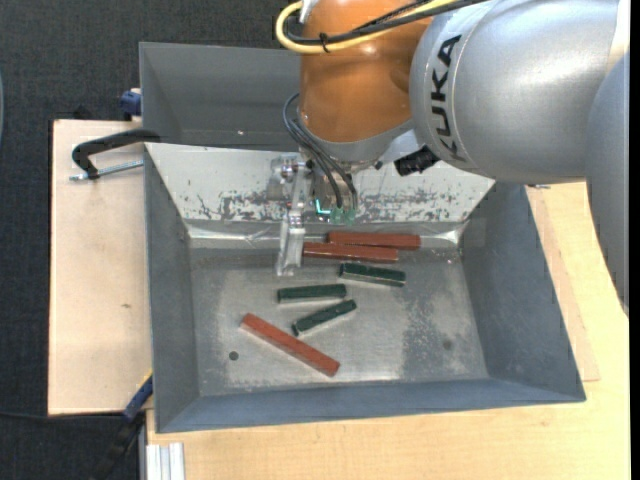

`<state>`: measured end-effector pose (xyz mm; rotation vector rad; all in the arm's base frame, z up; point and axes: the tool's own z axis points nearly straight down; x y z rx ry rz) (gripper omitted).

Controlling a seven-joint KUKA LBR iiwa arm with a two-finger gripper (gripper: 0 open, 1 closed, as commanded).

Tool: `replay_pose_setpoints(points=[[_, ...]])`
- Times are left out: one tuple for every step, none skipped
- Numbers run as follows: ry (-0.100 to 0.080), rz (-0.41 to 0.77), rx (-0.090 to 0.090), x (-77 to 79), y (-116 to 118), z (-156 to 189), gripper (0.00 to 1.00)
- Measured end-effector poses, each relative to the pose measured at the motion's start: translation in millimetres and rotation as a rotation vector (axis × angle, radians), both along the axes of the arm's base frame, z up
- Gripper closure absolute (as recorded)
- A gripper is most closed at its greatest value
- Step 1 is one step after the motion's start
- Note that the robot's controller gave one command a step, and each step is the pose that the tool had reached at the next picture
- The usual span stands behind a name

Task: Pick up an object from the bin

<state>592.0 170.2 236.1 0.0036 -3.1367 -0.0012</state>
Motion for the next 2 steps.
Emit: replay_pose_setpoints(points=[[-0.007,-0.002,0.001,1.6,-0.7,3.6,0.00],[-0.011,0.032,0.002,-32.0,-14.8,-48.6,0.00]])
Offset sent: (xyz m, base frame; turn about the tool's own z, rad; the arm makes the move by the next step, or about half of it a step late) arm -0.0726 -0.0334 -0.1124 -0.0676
